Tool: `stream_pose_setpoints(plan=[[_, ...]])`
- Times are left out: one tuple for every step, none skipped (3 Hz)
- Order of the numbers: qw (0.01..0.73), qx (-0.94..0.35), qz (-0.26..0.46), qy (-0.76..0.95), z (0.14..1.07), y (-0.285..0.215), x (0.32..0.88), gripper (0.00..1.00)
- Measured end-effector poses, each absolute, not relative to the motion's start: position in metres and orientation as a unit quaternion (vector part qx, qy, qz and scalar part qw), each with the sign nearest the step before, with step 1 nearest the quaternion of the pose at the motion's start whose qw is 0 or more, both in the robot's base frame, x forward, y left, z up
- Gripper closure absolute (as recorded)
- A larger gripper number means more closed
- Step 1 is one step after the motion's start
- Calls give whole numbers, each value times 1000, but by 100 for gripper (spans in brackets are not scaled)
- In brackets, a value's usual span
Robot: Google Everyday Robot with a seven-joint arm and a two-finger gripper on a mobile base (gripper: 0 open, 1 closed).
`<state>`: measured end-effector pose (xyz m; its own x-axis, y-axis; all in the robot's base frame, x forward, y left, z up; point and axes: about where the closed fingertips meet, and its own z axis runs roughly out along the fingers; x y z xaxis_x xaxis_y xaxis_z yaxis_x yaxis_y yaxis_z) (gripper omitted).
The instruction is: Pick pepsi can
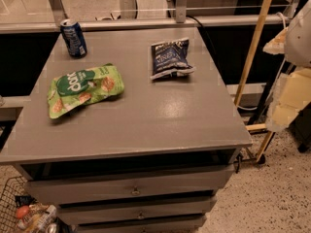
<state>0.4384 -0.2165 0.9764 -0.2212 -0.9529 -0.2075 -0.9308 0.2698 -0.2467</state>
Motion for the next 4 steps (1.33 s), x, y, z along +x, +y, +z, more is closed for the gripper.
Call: stream_pose_setpoints(plan=[[162,-603,-36,780,977,-216,439,0],[209,-601,-17,771,981,-194,475,0],[290,-593,27,751,980,-147,541,0],[353,-551,80,752,964,-104,603,0]])
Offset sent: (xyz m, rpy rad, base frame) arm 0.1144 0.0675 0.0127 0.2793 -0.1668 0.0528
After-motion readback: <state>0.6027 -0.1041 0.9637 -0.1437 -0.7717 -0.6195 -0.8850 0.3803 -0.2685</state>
